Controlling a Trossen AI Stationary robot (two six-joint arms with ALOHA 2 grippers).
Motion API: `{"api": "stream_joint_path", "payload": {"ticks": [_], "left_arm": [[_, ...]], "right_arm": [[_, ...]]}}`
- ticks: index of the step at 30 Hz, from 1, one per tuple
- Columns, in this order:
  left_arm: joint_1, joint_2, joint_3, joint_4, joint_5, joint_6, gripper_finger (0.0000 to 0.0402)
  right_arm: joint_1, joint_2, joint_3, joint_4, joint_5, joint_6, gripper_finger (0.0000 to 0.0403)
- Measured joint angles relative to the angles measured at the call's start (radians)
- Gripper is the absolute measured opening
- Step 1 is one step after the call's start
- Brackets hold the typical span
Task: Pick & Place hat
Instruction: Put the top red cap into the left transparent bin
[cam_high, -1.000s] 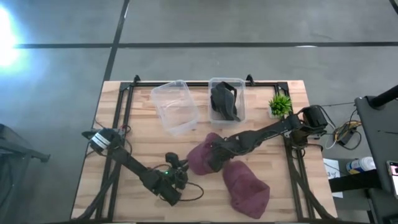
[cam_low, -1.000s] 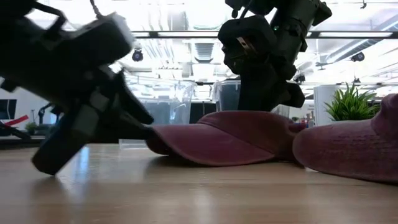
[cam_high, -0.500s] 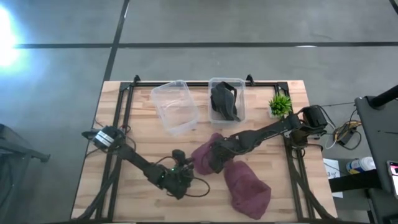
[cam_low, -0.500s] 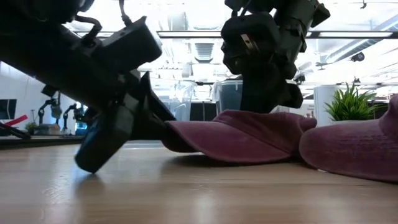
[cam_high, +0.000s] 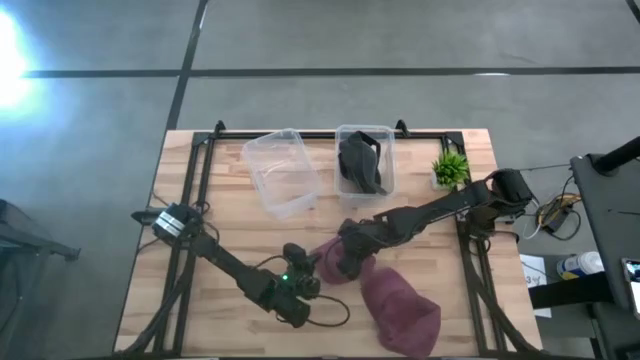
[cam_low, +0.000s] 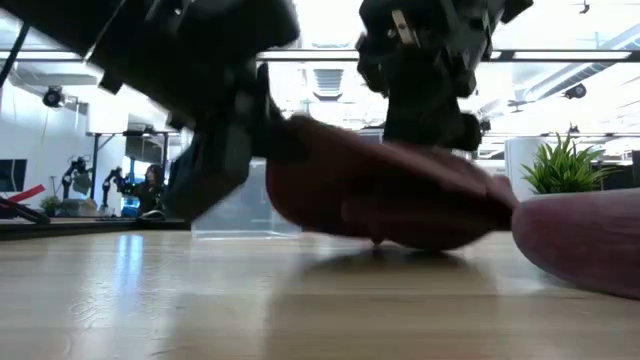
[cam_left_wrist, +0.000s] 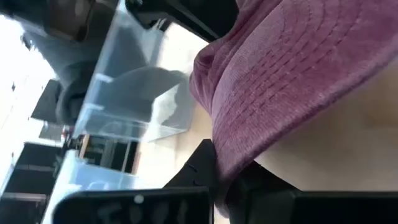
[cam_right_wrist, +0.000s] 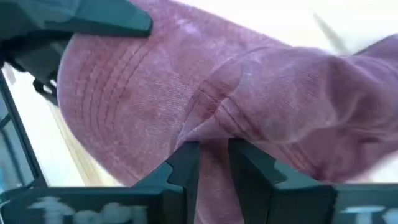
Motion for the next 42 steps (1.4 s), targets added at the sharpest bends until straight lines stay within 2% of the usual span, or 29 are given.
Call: {"api": "stream_joint_path", "payload": {"ticks": [4, 8, 12, 16, 19, 23, 26, 30, 33, 36, 39, 42], "left_arm": [[-0.013, -0.037, 0.114, -0.314, -0.045, -0.199, 0.0007], [-0.038, -0.102, 0.273, -0.711, -0.066, -0.522, 0.0006], [-0.062, -0.166, 0.447, -1.018, -0.083, -0.793, 0.0005], [-0.061, -0.22, 0.599, -1.279, -0.095, -0.96, 0.0005], [-0.033, -0.241, 0.67, -1.411, -0.113, -1.02, 0.0005], [0.07, -0.285, 0.682, -1.406, -0.092, -0.934, 0.0005], [0.172, -0.319, 0.652, -1.408, 0.025, -0.825, 0.0005], [0.285, -0.348, 0.584, -1.407, 0.207, -0.523, 0.0005], [0.339, -0.376, 0.548, -1.407, 0.275, -0.243, 0.0005], [0.388, -0.407, 0.526, -1.406, 0.259, -0.024, 0.0005], [0.449, -0.445, 0.516, -1.405, 0.205, 0.132, 0.0008], [0.508, -0.494, 0.497, -1.408, 0.214, 0.267, 0.0007]], "right_arm": [[0.0, -0.082, 0.051, -0.088, 0.119, -0.034, 0.009], [-0.001, -0.181, 0.104, -0.161, 0.235, -0.068, 0.0091], [0.007, -0.282, 0.168, -0.195, 0.349, -0.097, 0.0091], [0.033, -0.375, 0.236, -0.204, 0.509, -0.198, 0.0091], [0.05, -0.443, 0.293, -0.205, 0.633, -0.263, 0.0091], [0.056, -0.511, 0.35, -0.214, 0.671, -0.27, 0.0091], [0.058, -0.529, 0.367, -0.273, 0.658, -0.242, 0.0091], [0.06, -0.536, 0.366, -0.351, 0.629, -0.191, 0.0091], [0.065, -0.535, 0.363, -0.413, 0.618, -0.153, 0.0091], [0.066, -0.523, 0.359, -0.443, 0.616, -0.141, 0.0091], [0.066, -0.521, 0.35, -0.439, 0.616, -0.139, 0.0091], [0.065, -0.521, 0.334, -0.434, 0.62, -0.134, 0.0091]]}}
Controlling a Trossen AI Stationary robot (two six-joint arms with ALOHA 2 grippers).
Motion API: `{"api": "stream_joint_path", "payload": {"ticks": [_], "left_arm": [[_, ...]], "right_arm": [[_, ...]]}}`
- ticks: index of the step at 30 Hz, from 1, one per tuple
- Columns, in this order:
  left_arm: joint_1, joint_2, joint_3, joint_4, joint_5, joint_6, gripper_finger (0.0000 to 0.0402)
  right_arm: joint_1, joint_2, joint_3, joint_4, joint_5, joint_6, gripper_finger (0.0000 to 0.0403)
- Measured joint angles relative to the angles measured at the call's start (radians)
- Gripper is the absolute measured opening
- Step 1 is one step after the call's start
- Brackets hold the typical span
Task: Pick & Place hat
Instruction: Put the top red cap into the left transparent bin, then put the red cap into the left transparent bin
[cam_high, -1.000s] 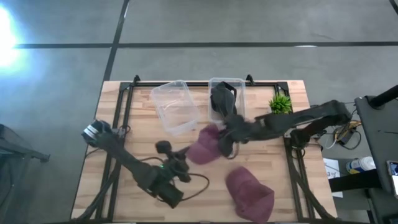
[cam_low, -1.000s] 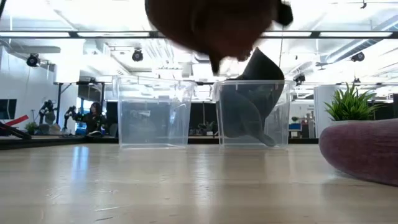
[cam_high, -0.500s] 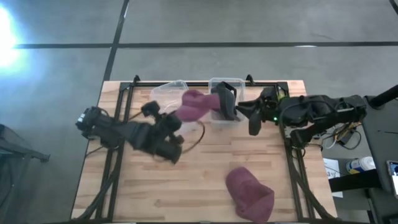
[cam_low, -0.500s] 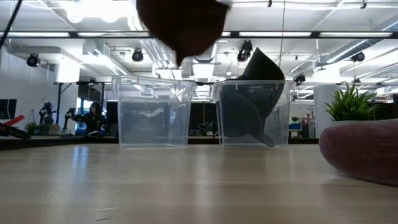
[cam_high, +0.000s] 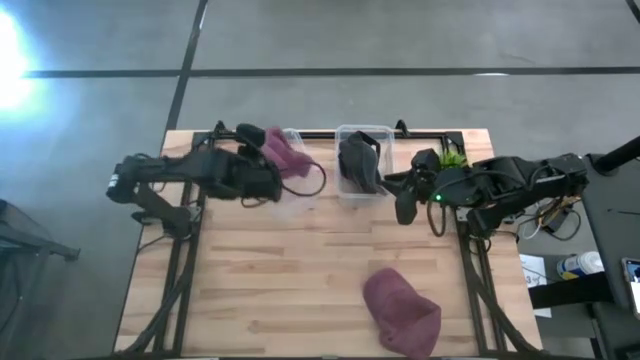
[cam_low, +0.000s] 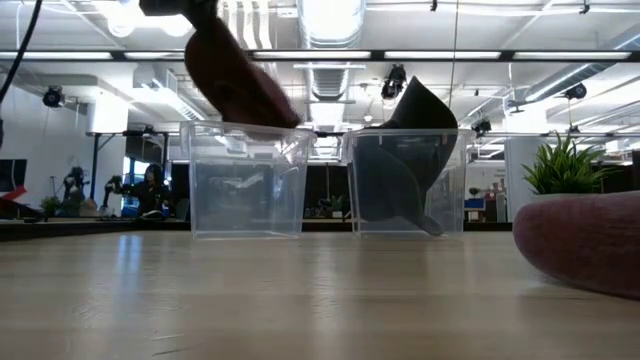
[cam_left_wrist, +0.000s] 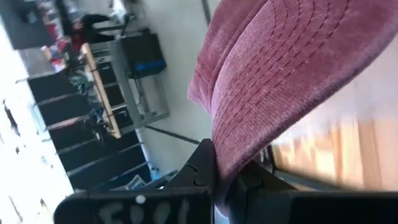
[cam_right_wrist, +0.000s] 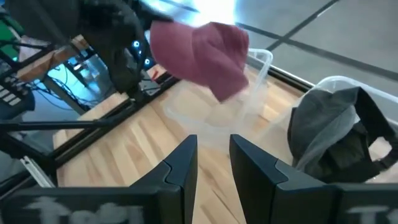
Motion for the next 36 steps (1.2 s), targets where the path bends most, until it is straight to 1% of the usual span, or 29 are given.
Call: {"api": "stream_joint_path", "payload": {"ticks": [3, 7, 10, 14, 16, 19, 22, 25, 28, 30, 31, 33, 34, 36], "left_arm": [[0.042, -0.027, -0.046, 0.001, 0.072, 0.098, 0.0007], [0.072, -0.028, -0.135, 0.002, 0.197, 0.129, 0.0008], [0.072, -0.023, -0.215, 0.014, 0.201, 0.151, 0.0008], [0.072, -0.025, -0.319, 0.088, 0.235, 0.143, 0.0019], [0.066, -0.026, -0.342, 0.111, 0.238, 0.122, 0.0034], [0.055, -0.027, -0.349, 0.121, 0.187, 0.124, 0.0063], [0.054, -0.033, -0.32, 0.121, 0.175, 0.134, 0.0092], [0.031, -0.049, -0.268, 0.079, 0.152, 0.139, 0.0116], [-0.019, -0.066, -0.186, 0.051, 0.12, 0.079, 0.013], [-0.065, -0.077, -0.116, 0.054, 0.131, 0.003, 0.0134], [-0.094, -0.079, -0.078, 0.056, 0.162, -0.043, 0.0135], [-0.15, -0.077, -0.013, 0.086, 0.273, -0.14, 0.0135], [-0.179, -0.074, 0.009, 0.125, 0.34, -0.196, 0.0135], [-0.234, -0.067, 0.024, 0.254, 0.464, -0.315, 0.0135]], "right_arm": [[0.0, 0.001, -0.018, -0.001, 0.021, 0.032, 0.0091], [0.0, 0.001, -0.047, -0.001, 0.024, 0.047, 0.0091], [0.0, 0.001, -0.083, -0.003, 0.014, 0.088, 0.0091], [0.002, 0.002, -0.135, -0.056, -0.089, 0.19, 0.0092], [0.014, 0.007, -0.166, -0.086, -0.141, 0.253, 0.0099], [0.042, 0.01, -0.214, -0.118, -0.188, 0.315, 0.0123], [0.076, 0.008, -0.252, -0.119, -0.232, 0.366, 0.0153], [0.123, 0.021, -0.276, -0.134, -0.341, 0.372, 0.0182], [0.188, 0.044, -0.305, -0.166, -0.438, 0.43, 0.0198], [0.228, 0.063, -0.321, -0.187, -0.509, 0.476, 0.0202], [0.251, 0.074, -0.329, -0.193, -0.539, 0.491, 0.0203], [0.299, 0.095, -0.346, -0.195, -0.598, 0.52, 0.0203], [0.32, 0.107, -0.353, -0.193, -0.631, 0.536, 0.0203], [0.363, 0.125, -0.366, -0.186, -0.715, 0.58, 0.0203]]}}
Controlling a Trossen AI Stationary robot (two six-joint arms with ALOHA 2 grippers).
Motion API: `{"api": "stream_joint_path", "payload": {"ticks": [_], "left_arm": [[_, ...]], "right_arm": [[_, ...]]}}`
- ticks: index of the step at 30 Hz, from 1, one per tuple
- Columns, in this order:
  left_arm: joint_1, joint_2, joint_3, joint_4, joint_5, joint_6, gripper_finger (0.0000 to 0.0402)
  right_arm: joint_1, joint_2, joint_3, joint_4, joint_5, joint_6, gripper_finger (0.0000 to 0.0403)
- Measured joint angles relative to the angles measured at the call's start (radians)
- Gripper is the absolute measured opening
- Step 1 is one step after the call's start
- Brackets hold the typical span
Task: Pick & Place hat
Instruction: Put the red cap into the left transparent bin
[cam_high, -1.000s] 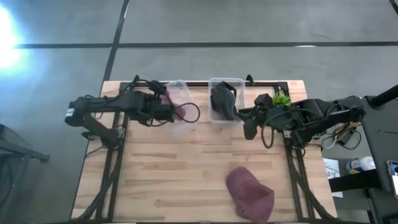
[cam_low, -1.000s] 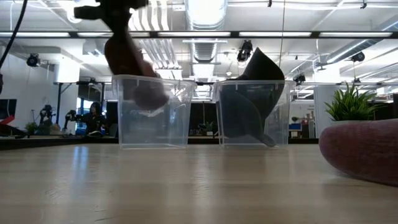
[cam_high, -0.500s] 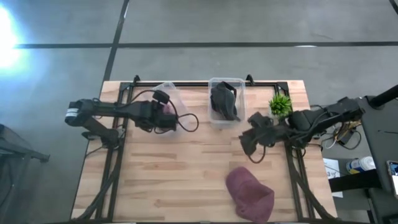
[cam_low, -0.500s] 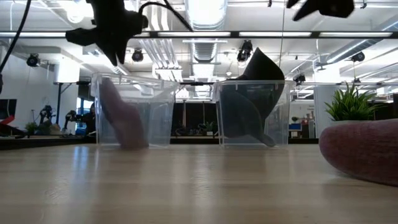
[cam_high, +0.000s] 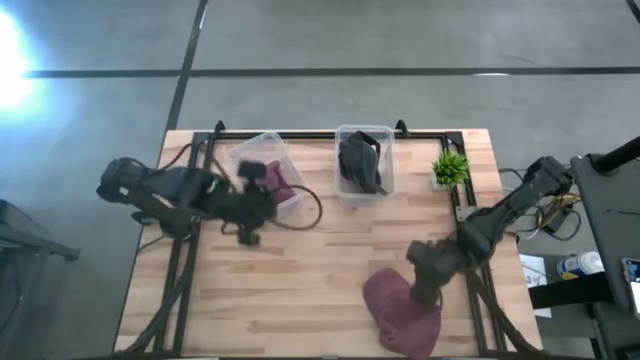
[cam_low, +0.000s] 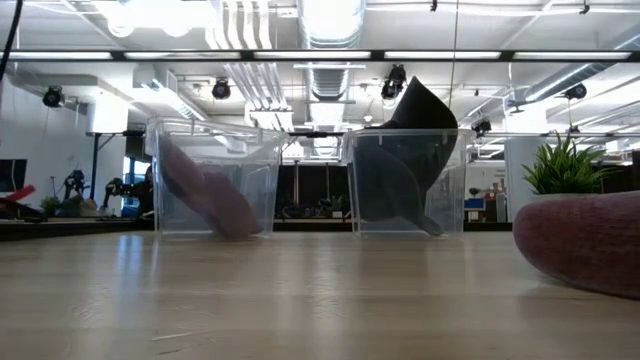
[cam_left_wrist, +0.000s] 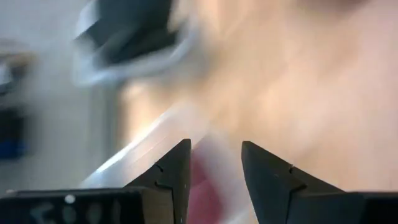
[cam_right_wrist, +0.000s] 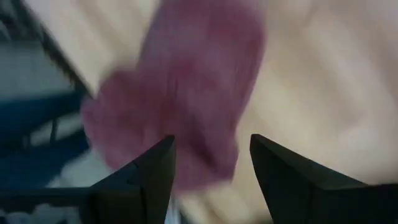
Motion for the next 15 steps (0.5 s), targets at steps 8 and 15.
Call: {"api": "stream_joint_path", "payload": {"ticks": [8, 15], "left_arm": [[-0.162, 0.083, -0.158, 0.65, 0.146, -0.121, 0.0135], [-0.167, 0.152, -0.338, 0.798, 0.128, -0.307, 0.0135]], "right_arm": [[0.166, 0.092, -0.052, 0.188, -0.155, 0.285, 0.0203], [0.161, 0.256, -0.121, 0.477, 0.041, 0.415, 0.0203]]}}
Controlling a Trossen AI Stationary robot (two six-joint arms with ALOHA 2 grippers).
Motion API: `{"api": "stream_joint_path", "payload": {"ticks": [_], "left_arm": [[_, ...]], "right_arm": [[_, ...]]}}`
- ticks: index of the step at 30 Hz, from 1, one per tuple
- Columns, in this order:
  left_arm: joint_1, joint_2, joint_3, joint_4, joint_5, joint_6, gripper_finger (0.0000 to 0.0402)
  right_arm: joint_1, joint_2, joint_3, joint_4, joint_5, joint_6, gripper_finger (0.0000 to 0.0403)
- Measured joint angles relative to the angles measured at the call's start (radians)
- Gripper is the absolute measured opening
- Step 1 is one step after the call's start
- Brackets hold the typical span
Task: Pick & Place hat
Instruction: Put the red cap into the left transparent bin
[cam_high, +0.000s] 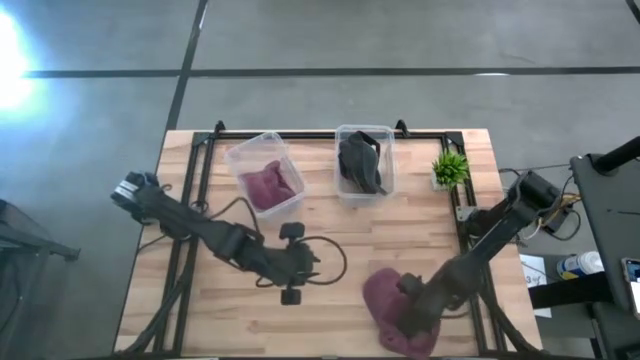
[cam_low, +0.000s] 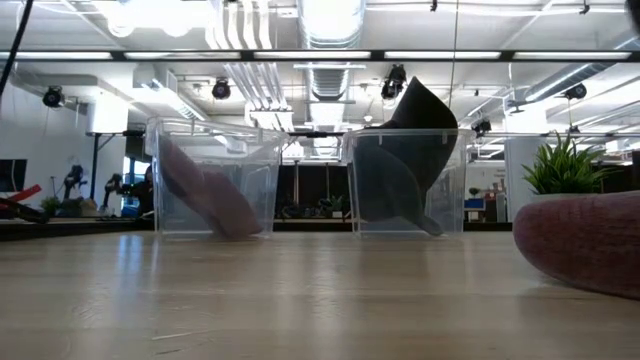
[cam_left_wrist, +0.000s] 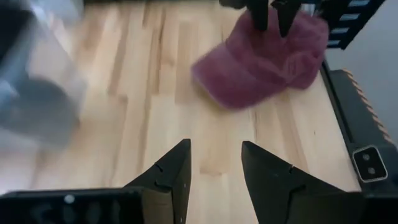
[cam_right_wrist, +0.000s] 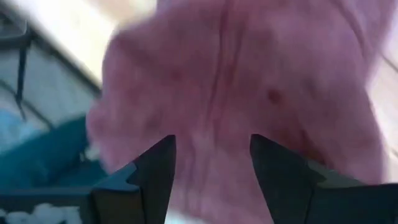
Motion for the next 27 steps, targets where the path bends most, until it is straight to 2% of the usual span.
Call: {"api": "stream_joint_path", "payload": {"ticks": [7, 10, 14, 16, 20, 23, 25, 27], "left_arm": [[-0.052, 0.007, -0.083, 0.027, -0.076, -0.192, 0.0135], [-0.081, 0.007, -0.09, 0.027, -0.124, -0.24, 0.0135], [-0.103, 0.007, -0.085, 0.037, -0.186, -0.276, 0.0135], [-0.104, 0.007, -0.084, 0.052, -0.204, -0.285, 0.0135], [-0.104, 0.012, -0.086, 0.097, -0.207, -0.288, 0.0135], [-0.094, 0.037, -0.086, 0.102, -0.192, -0.32, 0.0135], [-0.073, 0.066, -0.086, 0.095, -0.129, -0.403, 0.0135], [-0.049, 0.095, -0.086, 0.082, -0.042, -0.521, 0.0135]], "right_arm": [[-0.069, 0.163, 0.002, 0.055, 0.174, -0.056, 0.0203], [-0.117, 0.213, 0.01, 0.233, 0.231, -0.186, 0.0203], [-0.178, 0.251, 0.027, 0.578, 0.207, -0.425, 0.0203], [-0.202, 0.255, 0.046, 0.65, 0.187, -0.499, 0.0203], [-0.218, 0.209, 0.087, 0.487, 0.174, -0.523, 0.0203], [-0.201, 0.144, 0.109, 0.325, 0.16, -0.429, 0.0203], [-0.178, 0.101, 0.112, 0.279, 0.13, -0.328, 0.0203], [-0.153, 0.072, 0.106, 0.304, 0.103, -0.226, 0.0203]]}}
